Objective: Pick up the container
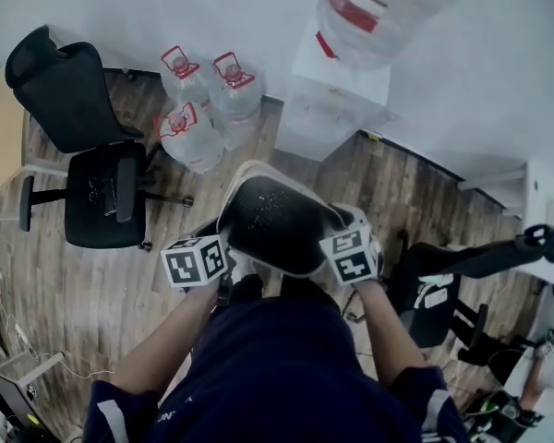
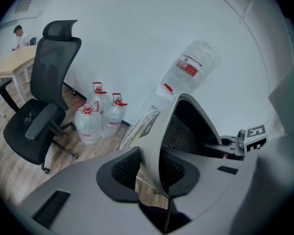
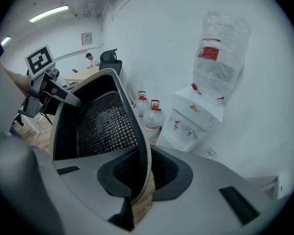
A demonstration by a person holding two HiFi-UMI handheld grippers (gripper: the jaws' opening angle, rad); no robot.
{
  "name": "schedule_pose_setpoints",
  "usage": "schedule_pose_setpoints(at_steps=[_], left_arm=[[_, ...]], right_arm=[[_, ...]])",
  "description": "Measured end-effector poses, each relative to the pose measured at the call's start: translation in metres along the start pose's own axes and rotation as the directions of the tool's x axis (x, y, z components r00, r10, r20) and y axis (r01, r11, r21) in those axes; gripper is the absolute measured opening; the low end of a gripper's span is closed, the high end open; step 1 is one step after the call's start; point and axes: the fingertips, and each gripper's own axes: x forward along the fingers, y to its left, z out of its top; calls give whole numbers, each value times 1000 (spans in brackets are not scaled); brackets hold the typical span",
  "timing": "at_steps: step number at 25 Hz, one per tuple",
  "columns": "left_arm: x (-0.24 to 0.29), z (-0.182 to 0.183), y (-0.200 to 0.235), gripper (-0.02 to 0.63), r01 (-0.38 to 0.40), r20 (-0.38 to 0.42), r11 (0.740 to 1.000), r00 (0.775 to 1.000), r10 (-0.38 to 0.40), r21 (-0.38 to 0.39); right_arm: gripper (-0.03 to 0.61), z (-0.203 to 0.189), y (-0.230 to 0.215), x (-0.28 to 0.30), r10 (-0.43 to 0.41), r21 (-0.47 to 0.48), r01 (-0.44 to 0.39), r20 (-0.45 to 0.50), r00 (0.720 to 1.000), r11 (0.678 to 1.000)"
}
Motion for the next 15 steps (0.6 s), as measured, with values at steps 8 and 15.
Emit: schedule_pose_setpoints(at_steps=[8, 15], left_arm=[[10, 5, -8, 109, 8, 0, 1000, 1000, -8, 6], [21, 7, -16, 109, 9, -9, 1000, 1000, -8, 15]], right_arm=[[52, 2, -14, 0, -11, 10, 11, 12, 1000, 1000], [52, -2, -26, 1, -20, 20, 20, 7, 1000, 1000]])
